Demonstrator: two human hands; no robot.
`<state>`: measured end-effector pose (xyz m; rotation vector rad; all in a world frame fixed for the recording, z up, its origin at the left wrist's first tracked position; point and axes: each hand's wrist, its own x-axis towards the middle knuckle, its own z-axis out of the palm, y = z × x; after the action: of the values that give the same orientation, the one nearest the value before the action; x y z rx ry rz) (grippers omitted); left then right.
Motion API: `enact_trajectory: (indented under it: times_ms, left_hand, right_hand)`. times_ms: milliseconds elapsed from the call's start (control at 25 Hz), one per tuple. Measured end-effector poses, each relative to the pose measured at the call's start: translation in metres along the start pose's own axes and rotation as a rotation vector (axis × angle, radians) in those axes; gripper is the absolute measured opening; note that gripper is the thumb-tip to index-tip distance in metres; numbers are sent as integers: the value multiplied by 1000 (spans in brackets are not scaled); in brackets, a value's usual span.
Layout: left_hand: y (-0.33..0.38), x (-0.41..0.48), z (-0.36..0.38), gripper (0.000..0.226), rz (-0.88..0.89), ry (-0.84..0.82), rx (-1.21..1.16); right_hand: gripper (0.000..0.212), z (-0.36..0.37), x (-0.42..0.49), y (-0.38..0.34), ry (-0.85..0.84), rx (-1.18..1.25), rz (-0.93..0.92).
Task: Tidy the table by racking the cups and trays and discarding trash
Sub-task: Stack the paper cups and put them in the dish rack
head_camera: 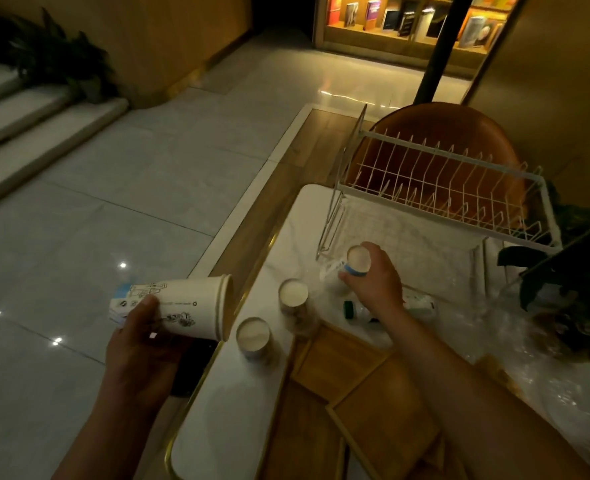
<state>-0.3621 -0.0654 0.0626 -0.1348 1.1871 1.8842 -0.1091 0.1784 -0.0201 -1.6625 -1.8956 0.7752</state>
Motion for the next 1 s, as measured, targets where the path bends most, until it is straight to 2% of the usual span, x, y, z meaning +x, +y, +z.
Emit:
enact_trajectory:
  times_ms: [80, 160, 240, 400, 600, 760, 840, 1000]
  left_hand:
    - [0, 0, -9, 38, -8, 11, -7]
    - [-2, 1, -16, 47, -18, 21, -20]
    - [-4, 2, -21, 52, -40, 30, -40]
    - [-6, 4, -30, 52, -47, 34, -42]
    - [-6, 6, -49, 35, -47, 49, -38]
    - [-7, 8, -63, 20, -70, 87, -30]
    - [-8, 11, -67, 19, -76, 114, -32]
    - [-13, 18, -68, 17, -82, 151, -27]
  right_hand:
    - [71, -8, -14, -16, 69, 170, -90]
    - [72, -12, -29, -37, 4, 298, -187]
    - [73, -9, -43, -56, -78, 212, -305]
    - [76, 6, -51, -78, -70, 10, -442]
    - [76, 46, -49, -64, -324, -165, -340]
    - [83, 68, -41, -41, -448, -234, -247]
    - [85, 77, -41, -31, -458, -164, -179]
    - [69, 83, -49, -23, -351, -6, -85]
